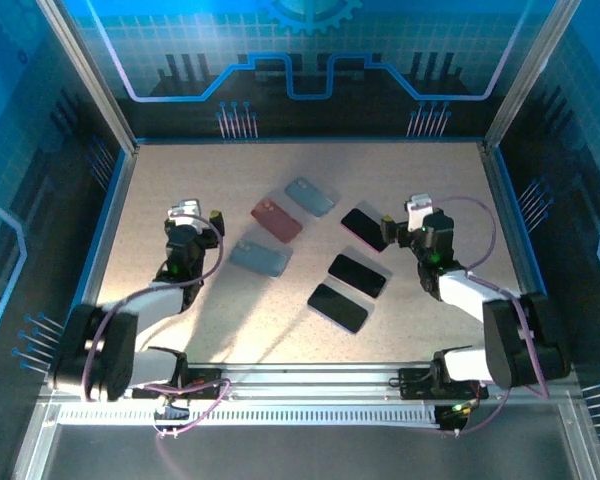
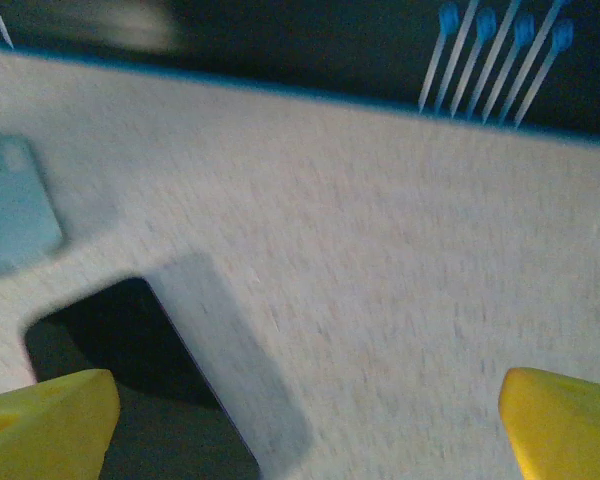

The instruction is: Put the phone into the phone case

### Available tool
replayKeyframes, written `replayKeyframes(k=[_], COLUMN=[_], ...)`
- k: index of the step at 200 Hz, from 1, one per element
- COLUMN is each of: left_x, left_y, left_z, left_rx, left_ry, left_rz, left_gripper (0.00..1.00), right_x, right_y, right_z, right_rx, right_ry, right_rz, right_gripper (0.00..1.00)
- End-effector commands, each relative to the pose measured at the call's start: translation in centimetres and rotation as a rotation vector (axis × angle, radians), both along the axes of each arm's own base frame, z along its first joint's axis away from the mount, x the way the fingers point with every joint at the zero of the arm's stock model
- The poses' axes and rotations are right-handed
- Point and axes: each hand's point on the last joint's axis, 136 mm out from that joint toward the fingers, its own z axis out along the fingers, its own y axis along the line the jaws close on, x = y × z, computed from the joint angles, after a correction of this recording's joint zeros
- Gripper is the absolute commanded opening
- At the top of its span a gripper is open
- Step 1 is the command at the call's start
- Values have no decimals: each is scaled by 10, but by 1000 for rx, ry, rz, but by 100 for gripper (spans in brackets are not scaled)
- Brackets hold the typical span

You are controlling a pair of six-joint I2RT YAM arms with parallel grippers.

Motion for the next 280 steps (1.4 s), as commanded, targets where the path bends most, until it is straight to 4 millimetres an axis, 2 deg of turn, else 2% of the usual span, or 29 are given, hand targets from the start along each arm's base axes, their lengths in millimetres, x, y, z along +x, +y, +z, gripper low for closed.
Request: replayKeyframes(k=[1,17,31,40,61,84,100,138,150,167,198,218,280], left_x=[-11,-18,-24,-28,-38,-47,-51,-57,-56,-55,-53,-52,-50], left_y=[-1,-15,-31,-42,-66,-91,-102,-132,-138,-147,-160,-163,-165], left_z=[23,25,21,17,1,-12,-21,-27,-27,-29,-32,-36,-38], left_rx=[-113,-193,-222,-227,-245,-312,-361,-401,-397,-398,-385,-377,-371], left_ry=[65,133,194,236,344,401,410,391,384,386,409,425,425], left_rz=[39,14,-7,-28,-75,-138,-147,-223,-237,-256,-288,-292,-294], left_gripper=[79,74,72,71,66,66,65,64,64,63,62,62,62], right_x=[-7,-13,-22,-27,-44,-61,-71,-87,-89,-90,-89,-92,-124], right_y=[10,21,32,35,54,60,64,66,72,80,79,84,95], right_z=[7,-3,-17,-25,-43,-59,-70,-94,-102,-113,-128,-132,-134], right_rx=[-90,-32,30,53,114,175,221,273,303,323,321,333,335], right_ry=[107,227,354,414,554,636,671,757,796,846,877,901,957], right_rz=[-33,-31,-4,-20,34,11,16,-6,0,12,-15,-5,2], right_gripper=[97,96,90,90,86,85,85,86,86,94,95,94,93])
